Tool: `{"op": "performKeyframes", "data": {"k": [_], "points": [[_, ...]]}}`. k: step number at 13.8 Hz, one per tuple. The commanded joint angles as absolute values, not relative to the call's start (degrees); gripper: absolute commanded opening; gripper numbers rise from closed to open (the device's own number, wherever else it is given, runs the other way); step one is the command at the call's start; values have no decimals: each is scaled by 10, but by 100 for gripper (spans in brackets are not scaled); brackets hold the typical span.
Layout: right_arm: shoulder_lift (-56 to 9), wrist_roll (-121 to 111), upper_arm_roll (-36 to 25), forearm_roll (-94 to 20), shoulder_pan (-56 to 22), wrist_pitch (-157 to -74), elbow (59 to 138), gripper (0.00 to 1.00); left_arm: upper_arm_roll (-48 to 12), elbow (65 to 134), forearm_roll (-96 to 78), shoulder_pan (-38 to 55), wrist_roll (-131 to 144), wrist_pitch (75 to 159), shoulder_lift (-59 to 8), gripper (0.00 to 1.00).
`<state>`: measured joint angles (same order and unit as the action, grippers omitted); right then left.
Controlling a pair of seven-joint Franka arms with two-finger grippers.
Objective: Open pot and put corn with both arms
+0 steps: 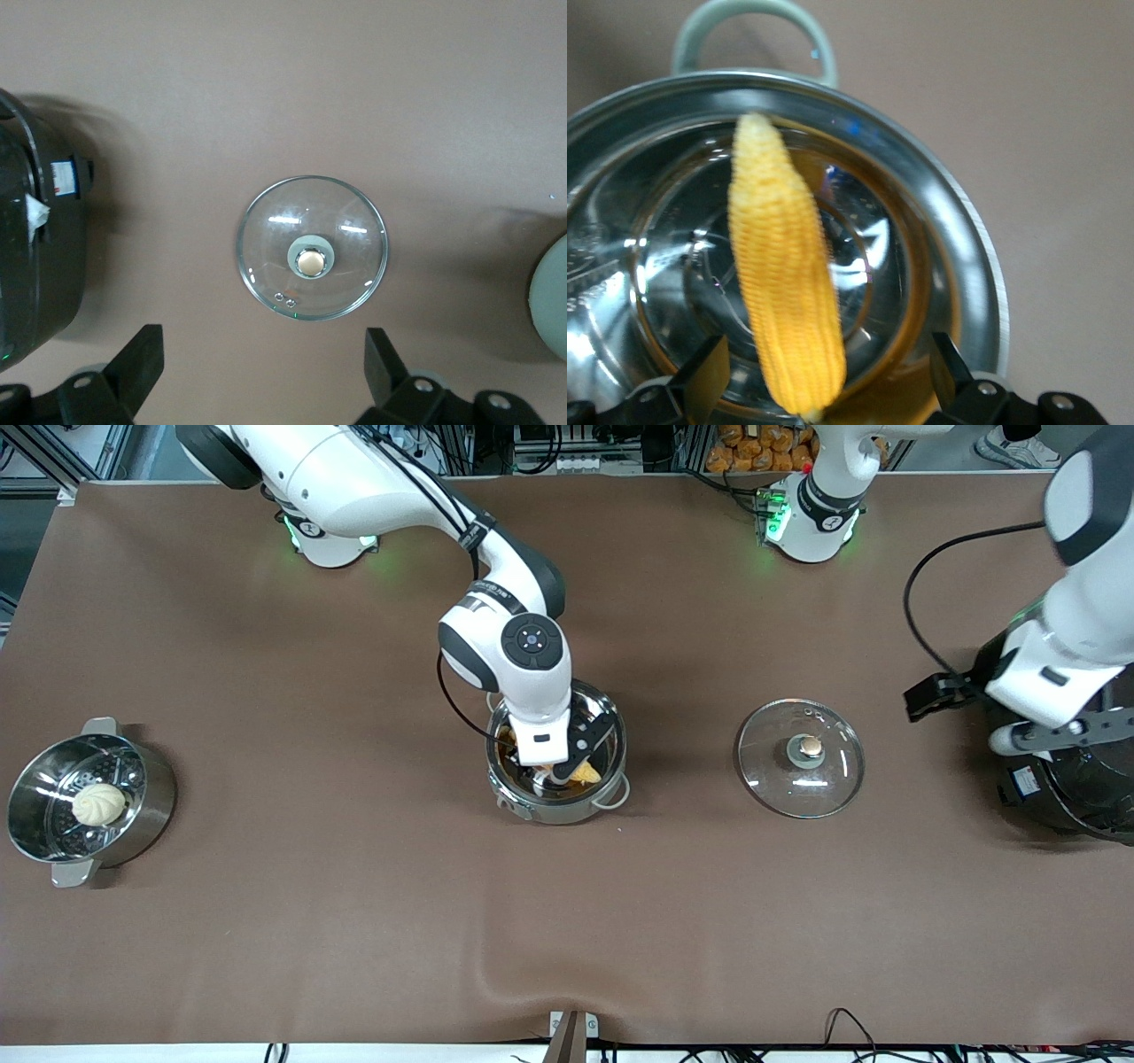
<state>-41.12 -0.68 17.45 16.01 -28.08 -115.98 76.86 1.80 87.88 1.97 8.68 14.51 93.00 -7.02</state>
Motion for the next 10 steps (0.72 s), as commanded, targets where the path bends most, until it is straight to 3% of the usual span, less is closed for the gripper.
{"op": "performKeyframes", "data": {"k": [1,10], "points": [[-376,-2,181,167,-238,-1118,766,100,25,861,16,85,135,911,-55,100],[-319,-40,185,163,-63,-1078,769,100,20,860,13,85,132,901,-40,100]]}}
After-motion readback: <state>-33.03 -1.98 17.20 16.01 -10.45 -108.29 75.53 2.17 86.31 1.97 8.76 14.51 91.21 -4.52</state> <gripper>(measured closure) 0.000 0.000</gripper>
